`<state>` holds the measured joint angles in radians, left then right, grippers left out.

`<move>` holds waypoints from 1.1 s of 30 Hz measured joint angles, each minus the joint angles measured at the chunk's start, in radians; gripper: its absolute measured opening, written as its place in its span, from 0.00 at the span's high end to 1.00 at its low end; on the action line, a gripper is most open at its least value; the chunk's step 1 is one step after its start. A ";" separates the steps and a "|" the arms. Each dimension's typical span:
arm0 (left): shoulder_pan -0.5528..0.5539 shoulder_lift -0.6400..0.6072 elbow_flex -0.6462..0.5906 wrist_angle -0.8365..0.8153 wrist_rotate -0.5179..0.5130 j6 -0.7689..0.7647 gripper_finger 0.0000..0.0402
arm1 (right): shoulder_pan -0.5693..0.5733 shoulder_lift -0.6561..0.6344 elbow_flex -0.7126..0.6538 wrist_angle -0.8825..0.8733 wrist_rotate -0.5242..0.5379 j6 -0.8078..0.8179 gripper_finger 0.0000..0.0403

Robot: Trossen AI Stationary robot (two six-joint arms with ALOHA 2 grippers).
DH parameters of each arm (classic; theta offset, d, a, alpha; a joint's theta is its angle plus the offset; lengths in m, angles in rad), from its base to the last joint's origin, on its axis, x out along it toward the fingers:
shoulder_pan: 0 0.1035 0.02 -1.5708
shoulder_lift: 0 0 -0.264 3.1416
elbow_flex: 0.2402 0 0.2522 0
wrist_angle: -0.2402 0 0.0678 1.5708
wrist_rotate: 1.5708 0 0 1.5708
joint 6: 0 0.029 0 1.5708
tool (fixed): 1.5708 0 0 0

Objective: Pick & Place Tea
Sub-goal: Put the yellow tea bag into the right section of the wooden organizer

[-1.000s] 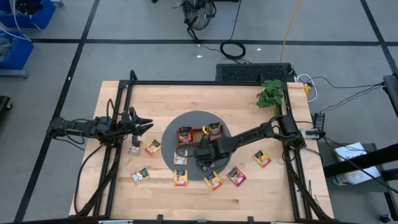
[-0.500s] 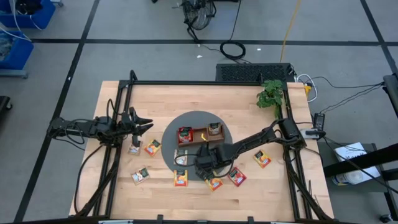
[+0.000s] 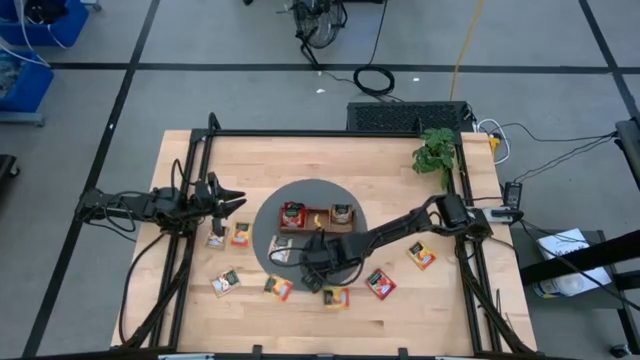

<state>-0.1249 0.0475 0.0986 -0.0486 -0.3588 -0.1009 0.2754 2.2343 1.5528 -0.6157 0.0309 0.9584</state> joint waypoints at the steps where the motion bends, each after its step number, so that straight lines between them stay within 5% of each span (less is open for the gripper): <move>1: 0.000 0.000 0.000 0.000 0.000 0.000 0.77 | -0.002 0.000 0.000 -0.005 -0.007 0.002 0.49; 12: 0.000 0.000 0.000 -0.001 0.000 0.000 0.77 | 0.000 -0.008 -0.003 -0.071 -0.010 0.003 0.70; 21: 0.000 0.000 0.000 -0.001 0.000 0.000 0.77 | 0.001 -0.008 -0.006 -0.078 0.014 -0.085 0.97; 33: 0.000 0.000 0.000 -0.001 0.000 0.000 0.77 | 0.030 -0.110 -0.010 -0.071 0.154 -0.197 1.00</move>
<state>-0.1249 0.0475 0.0986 -0.0494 -0.3584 -0.1009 0.3059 2.1245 1.5423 -0.6863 0.1851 0.7609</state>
